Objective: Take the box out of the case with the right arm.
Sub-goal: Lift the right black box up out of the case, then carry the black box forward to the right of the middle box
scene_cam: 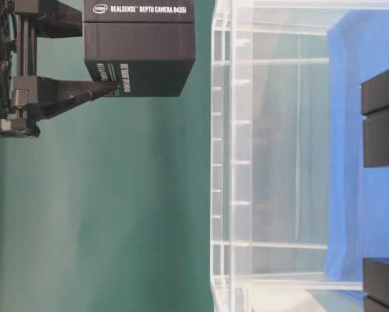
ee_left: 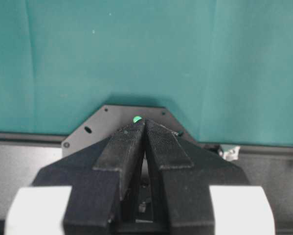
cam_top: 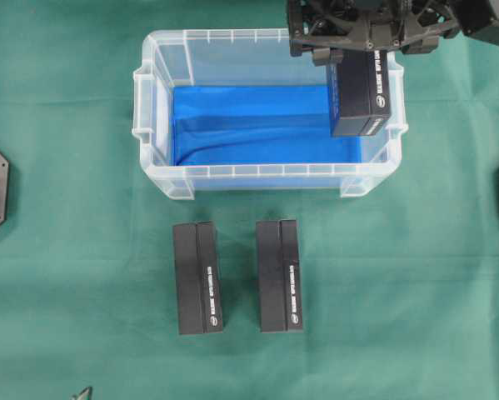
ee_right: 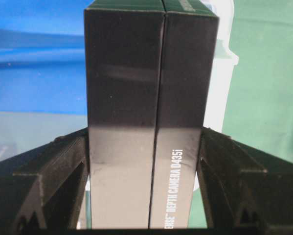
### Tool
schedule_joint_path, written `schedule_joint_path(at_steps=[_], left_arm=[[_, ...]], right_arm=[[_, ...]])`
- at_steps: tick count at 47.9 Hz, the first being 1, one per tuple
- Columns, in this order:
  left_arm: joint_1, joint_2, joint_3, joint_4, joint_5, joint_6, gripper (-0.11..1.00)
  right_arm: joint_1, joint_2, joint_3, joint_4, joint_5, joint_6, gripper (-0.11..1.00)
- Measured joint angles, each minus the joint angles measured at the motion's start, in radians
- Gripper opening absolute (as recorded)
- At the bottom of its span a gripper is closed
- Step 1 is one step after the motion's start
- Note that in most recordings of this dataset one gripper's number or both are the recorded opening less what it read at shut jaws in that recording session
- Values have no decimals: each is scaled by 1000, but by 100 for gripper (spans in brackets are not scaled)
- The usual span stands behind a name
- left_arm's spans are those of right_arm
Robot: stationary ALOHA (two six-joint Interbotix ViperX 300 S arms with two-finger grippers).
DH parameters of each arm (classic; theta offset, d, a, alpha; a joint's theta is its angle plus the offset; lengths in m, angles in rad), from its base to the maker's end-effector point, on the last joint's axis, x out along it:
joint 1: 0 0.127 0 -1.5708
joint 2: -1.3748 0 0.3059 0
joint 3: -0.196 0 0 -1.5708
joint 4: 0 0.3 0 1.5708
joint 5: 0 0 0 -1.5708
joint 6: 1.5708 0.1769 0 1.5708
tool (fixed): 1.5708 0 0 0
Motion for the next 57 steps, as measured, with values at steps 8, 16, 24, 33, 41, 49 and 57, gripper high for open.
schedule_joint_path(at_steps=[8, 16, 24, 33, 41, 49, 57], left_arm=[[0, -2, 0, 0, 0, 0, 0], [0, 0, -2, 0, 0, 0, 0], [0, 0, 0, 2, 0, 0, 0], [0, 0, 0, 0, 0, 0, 0], [0, 0, 0, 0, 0, 0, 0], [0, 0, 0, 0, 0, 0, 0], [0, 0, -2, 0, 0, 0, 0]], right_arm=[[0, -2, -2, 0, 2, -2, 65], [2, 0, -2, 0, 2, 0, 65], [18, -2, 0, 0, 6, 6, 65], [81, -14, -2, -2, 9, 69, 65], [172, -17, -2, 0, 17, 138, 65], [275, -17, 0, -2, 32, 230, 65], [382, -17, -2, 0, 41, 337, 65]])
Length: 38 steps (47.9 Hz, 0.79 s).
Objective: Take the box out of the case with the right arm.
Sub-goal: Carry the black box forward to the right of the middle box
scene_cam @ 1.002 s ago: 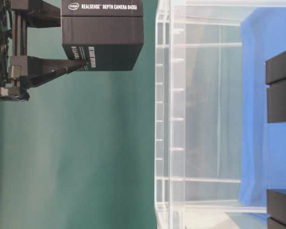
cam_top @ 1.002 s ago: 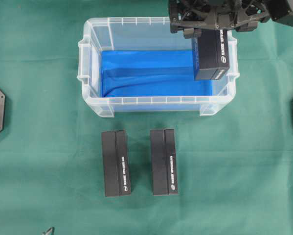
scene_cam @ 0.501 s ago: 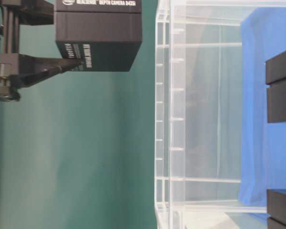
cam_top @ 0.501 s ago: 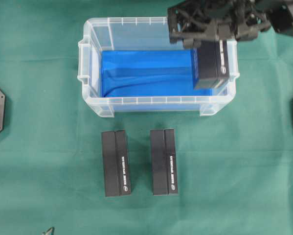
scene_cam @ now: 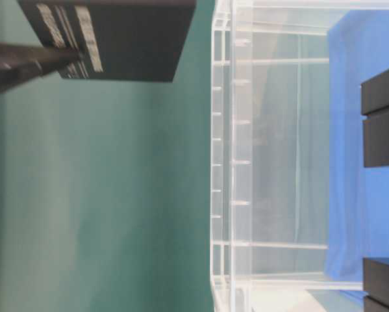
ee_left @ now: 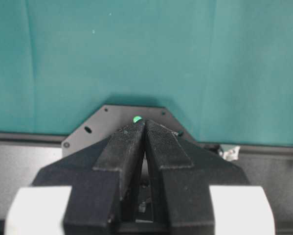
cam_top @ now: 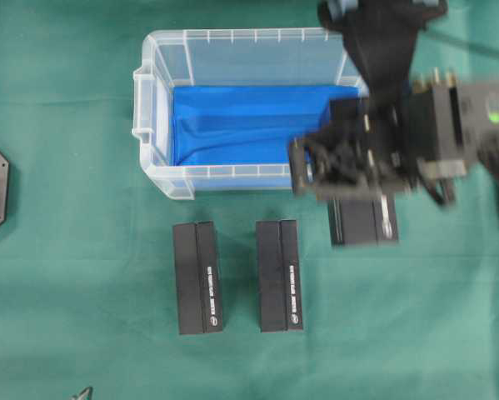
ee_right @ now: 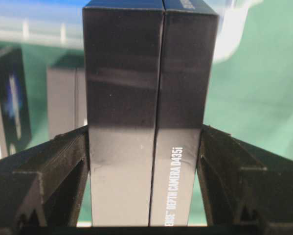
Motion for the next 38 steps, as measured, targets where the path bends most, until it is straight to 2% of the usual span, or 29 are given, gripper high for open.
schedule_joint_path(at_steps=[13, 18, 25, 38], left_arm=[[0, 2, 2, 0, 0, 0, 0], [0, 0, 2, 0, 0, 2, 0], [2, 0, 2, 0, 0, 0, 0], [0, 0, 2, 0, 0, 0, 0]], right_arm=[[160, 0, -6, 28, 0, 184, 65], [207, 0, -18, 44, 2, 230, 65], [230, 0, -23, 54, 2, 249, 65], [229, 0, -20, 38, 25, 253, 65]])
